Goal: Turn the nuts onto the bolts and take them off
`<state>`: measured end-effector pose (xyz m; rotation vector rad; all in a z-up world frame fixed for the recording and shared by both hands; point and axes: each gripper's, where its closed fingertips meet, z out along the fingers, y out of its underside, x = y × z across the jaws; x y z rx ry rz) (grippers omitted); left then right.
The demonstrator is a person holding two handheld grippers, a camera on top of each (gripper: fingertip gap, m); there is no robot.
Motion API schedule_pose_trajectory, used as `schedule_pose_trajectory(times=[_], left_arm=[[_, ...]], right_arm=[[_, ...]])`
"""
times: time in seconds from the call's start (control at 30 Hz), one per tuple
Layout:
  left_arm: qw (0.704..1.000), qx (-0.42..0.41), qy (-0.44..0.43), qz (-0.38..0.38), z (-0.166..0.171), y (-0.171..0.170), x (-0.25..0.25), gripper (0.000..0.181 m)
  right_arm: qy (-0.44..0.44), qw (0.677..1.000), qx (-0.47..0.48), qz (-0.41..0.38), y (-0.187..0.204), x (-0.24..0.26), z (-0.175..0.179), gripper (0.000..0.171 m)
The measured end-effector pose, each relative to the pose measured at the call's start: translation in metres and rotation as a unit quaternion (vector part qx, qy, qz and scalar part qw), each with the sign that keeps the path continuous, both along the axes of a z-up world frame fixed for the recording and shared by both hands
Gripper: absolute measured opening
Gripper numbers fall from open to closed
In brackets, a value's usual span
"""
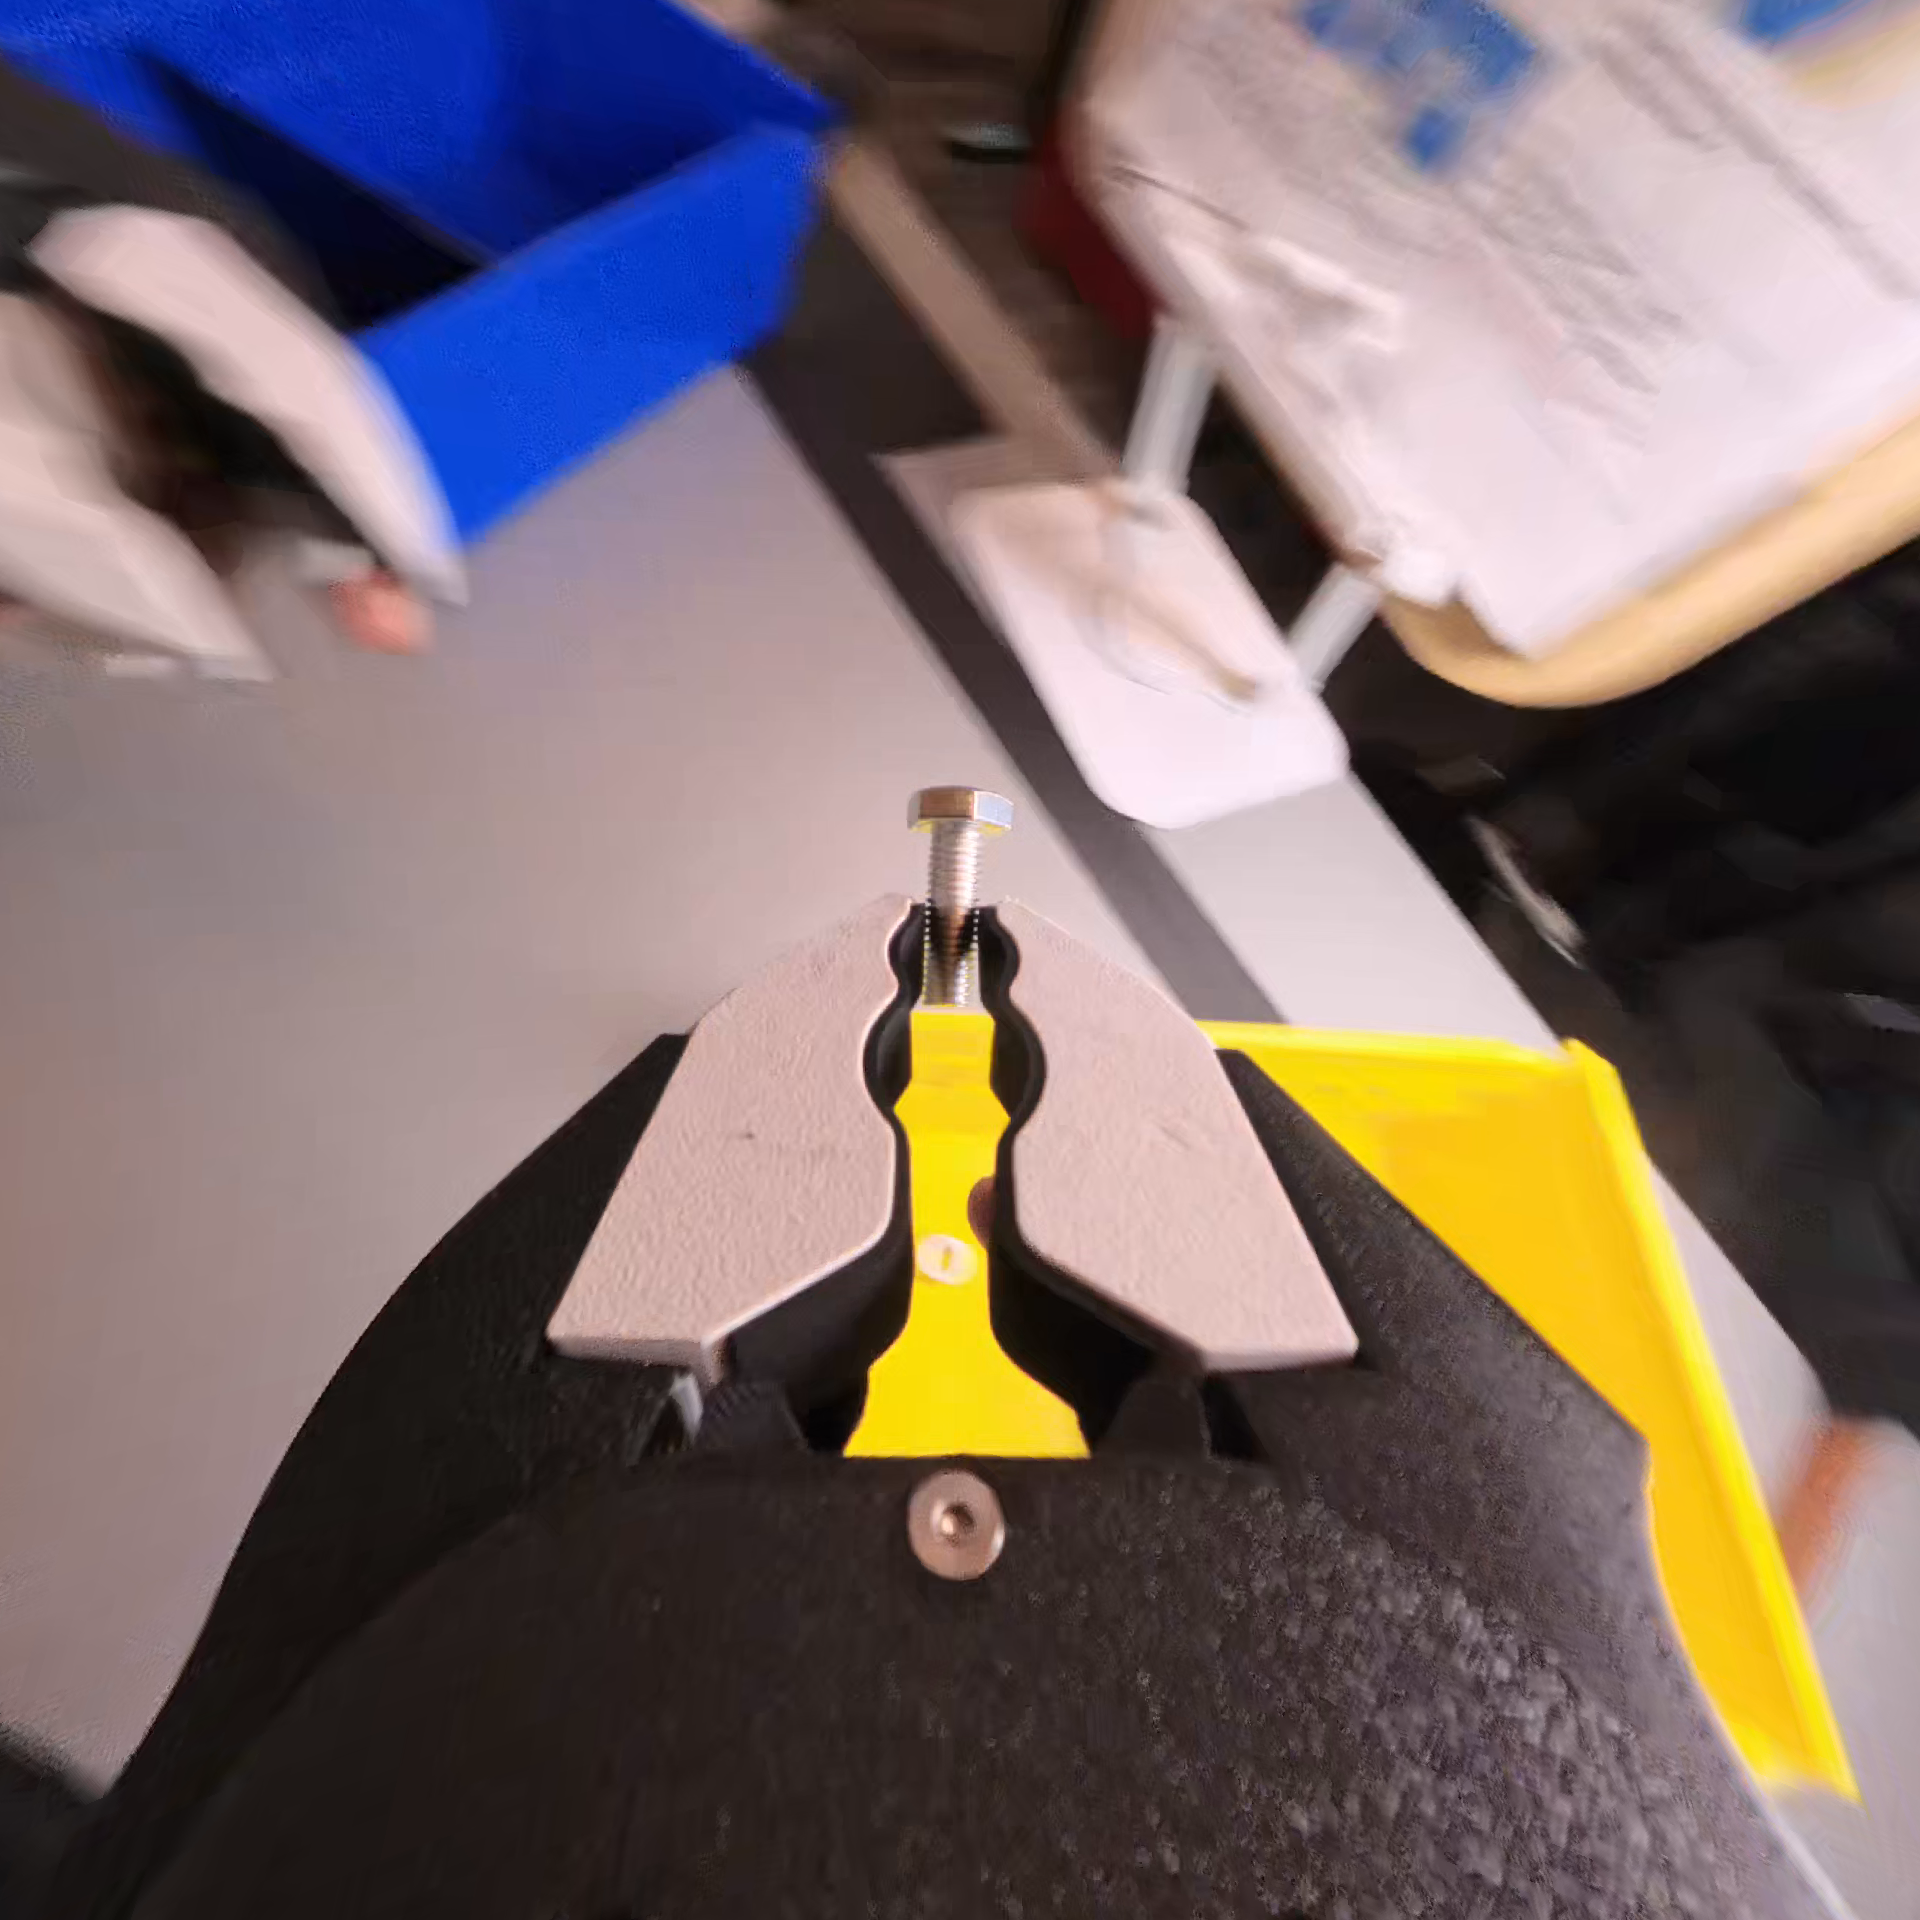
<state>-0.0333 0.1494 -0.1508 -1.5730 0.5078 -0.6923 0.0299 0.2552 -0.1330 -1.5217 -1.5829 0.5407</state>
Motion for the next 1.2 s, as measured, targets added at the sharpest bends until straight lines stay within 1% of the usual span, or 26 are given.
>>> schedule_pose_trajectory(times=[0.07, 0.1, 0.17, 0.23, 0.33, 0.43, 0.63, 0.77, 0.8, 0.83, 0.9, 0.97, 1.03, 1.13, 1.2], left_arm=[[1.000, 0.007, -0.006, 0.026, 0.005, 0.004, -0.013, 0.032], [0.999, 0.009, -0.009, 0.035, 0.007, 0.005, -0.018, 0.032], [0.999, 0.009, -0.013, 0.046, 0.009, 0.007, -0.025, 0.032], [0.998, 0.007, -0.015, 0.053, 0.009, 0.008, -0.029, 0.032], [0.998, 0.003, -0.014, 0.059, 0.006, 0.010, -0.033, 0.031], [0.998, -0.006, -0.010, 0.062, -0.001, 0.013, -0.037, 0.031], [0.997, -0.015, -0.014, 0.069, -0.007, 0.018, -0.045, 0.030], [0.997, -0.020, -0.017, 0.069, -0.009, 0.019, -0.046, 0.030], [0.997, -0.020, -0.017, 0.069, -0.009, 0.019, -0.046, 0.030], [0.997, -0.020, -0.017, 0.069, -0.009, 0.019, -0.046, 0.030], [0.997, -0.019, -0.017, 0.071, -0.008, 0.018, -0.046, 0.030], [0.997, -0.018, -0.021, 0.072, -0.006, 0.018, -0.047, 0.029], [0.997, -0.018, -0.024, 0.072, -0.005, 0.018, -0.048, 0.029], [0.997, -0.013, -0.024, 0.076, -0.001, 0.017, -0.049, 0.029], [0.997, -0.007, -0.024, 0.079, 0.003, 0.016, -0.051, 0.029]], right_arm=[[-0.016, 0.988, 0.011, -0.155, 0.079, 0.029, 0.004, 0.009], [-0.036, 0.976, 0.000, -0.213, 0.113, 0.045, -0.003, 0.010], [-0.081, 0.952, -0.039, -0.293, 0.164, 0.073, -0.033, 0.010], [-0.121, 0.931, -0.087, -0.332, 0.193, 0.089, -0.071, 0.010], [-0.173, 0.909, -0.131, -0.356, 0.214, 0.100, -0.118, 0.010], [-0.214, 0.893, -0.148, -0.368, 0.226, 0.107, -0.148, 0.010], [-0.239, 0.873, -0.186, -0.381, 0.232, 0.112, -0.177, 0.010], [-0.259, 0.864, -0.213, -0.375, 0.224, 0.113, -0.187, 0.010], [-0.258, 0.865, -0.209, -0.376, 0.224, 0.114, -0.185, 0.010], [-0.251, 0.867, -0.209, -0.377, 0.224, 0.112, -0.181, 0.014], [-0.211, 0.878, -0.208, -0.375, 0.224, 0.105, -0.162, 0.022], [-0.138, 0.895, -0.199, -0.374, 0.224, 0.093, -0.129, 0.024], [-0.049, 0.915, -0.175, -0.359, 0.215, 0.081, -0.089, 0.024], [0.094, 0.938, -0.119, -0.311, 0.180, 0.060, -0.026, 0.025], [0.196, 0.940, -0.083, -0.266, 0.140, 0.048, 0.010, 0.025]])
